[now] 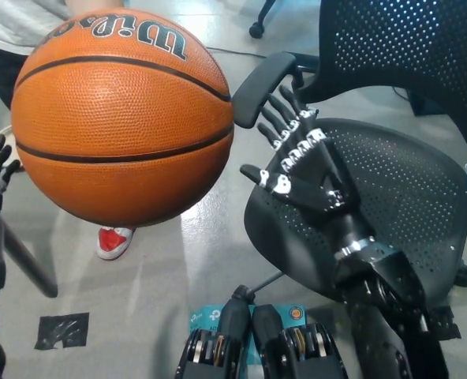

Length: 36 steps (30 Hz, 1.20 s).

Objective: The robot grabs the basketball from a person using both hands and then drops it on the black chair in the front

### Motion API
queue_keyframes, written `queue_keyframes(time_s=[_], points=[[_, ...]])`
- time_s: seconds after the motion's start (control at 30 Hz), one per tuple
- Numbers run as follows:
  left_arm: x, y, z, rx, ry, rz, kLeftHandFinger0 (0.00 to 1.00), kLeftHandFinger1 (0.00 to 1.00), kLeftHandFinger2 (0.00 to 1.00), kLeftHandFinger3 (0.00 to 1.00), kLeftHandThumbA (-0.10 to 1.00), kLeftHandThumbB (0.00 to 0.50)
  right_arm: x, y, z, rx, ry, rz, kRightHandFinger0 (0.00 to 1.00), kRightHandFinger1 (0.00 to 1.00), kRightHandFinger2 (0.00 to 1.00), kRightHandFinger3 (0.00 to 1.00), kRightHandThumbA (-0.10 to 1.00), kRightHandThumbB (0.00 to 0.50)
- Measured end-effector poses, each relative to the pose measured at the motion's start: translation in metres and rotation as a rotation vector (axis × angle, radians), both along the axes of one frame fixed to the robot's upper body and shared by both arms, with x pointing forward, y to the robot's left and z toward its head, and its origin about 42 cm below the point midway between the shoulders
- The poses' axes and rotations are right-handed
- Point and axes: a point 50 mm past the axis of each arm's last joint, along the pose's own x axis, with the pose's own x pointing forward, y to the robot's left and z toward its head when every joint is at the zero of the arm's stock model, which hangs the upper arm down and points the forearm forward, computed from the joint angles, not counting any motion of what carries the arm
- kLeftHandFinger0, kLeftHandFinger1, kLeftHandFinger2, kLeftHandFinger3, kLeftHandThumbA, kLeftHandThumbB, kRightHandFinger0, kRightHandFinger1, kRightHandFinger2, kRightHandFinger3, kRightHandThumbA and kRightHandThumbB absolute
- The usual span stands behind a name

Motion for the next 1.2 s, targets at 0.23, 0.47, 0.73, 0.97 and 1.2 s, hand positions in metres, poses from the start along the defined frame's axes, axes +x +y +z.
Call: queue_keyframes(time_s=[0.23,0.47,0.73,0.97,1.2], points=[[0.002,-0.005,0.008,0.001,0.004,-0.017,1.00,1.00,1.00,1.00,1.00,0.202,0.006,0.013,0.011,0.112,0.012,0.058,1.00,1.00,1.00,1.00,1.00,0.488],[0.002,-0.011,0.015,0.012,0.006,-0.030,1.00,1.00,1.00,1.00,1.00,0.179,-0.001,0.010,0.028,0.198,-0.028,0.123,1.00,1.00,1.00,1.00,1.00,0.488],[0.005,-0.012,0.019,0.025,0.009,-0.039,1.00,1.00,1.00,1.00,1.00,0.178,-0.012,-0.004,0.053,0.308,-0.078,0.176,1.00,1.00,1.00,1.00,1.00,0.492],[0.004,-0.014,0.020,0.026,0.009,-0.049,1.00,1.00,1.00,1.00,1.00,0.159,0.004,0.007,0.033,0.233,0.002,0.164,1.00,1.00,1.00,1.00,1.00,0.500],[0.003,-0.020,0.020,0.026,0.006,-0.063,1.00,1.00,1.00,1.00,1.00,0.165,0.029,0.032,0.014,0.057,0.053,0.124,1.00,1.00,1.00,1.00,1.00,0.441]])
